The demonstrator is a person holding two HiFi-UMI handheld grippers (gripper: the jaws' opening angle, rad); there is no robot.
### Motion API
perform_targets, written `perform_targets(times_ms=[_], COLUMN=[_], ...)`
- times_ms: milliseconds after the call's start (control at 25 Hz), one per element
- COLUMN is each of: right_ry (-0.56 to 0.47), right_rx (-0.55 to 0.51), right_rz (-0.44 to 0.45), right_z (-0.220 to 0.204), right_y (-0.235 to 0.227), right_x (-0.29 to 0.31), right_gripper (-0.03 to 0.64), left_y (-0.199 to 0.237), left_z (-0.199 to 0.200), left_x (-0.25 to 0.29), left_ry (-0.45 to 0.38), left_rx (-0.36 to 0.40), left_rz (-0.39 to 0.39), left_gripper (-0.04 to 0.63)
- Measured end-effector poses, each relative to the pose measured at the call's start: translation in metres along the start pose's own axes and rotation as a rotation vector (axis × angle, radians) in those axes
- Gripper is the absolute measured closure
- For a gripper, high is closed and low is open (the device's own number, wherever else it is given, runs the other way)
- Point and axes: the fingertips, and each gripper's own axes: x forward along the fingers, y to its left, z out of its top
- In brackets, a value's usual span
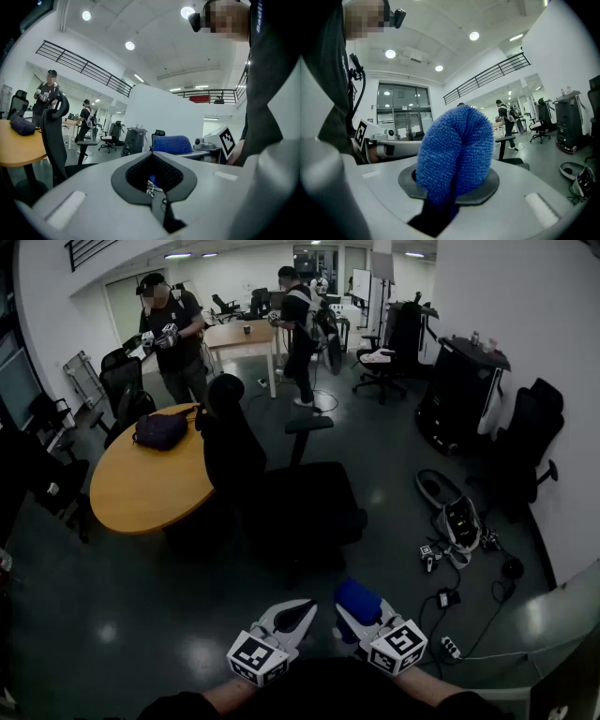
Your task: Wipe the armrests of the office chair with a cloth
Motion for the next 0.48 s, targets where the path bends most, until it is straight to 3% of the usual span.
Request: perform_targets(times_ms=[480], right_ry=[0.001], right_rx=[0.012], right_rz=[0.005], right_z=[-0.0016], right_y=[-0.0035], right_x=[-0.0098], right_gripper=[0.509], left_y=[-0.0102], left_z=[-0.0021], left_x=[0.0045], left_ry=[0.006], left_rx=[-0.003], left_rz=[-0.002], left_gripper=[0.575])
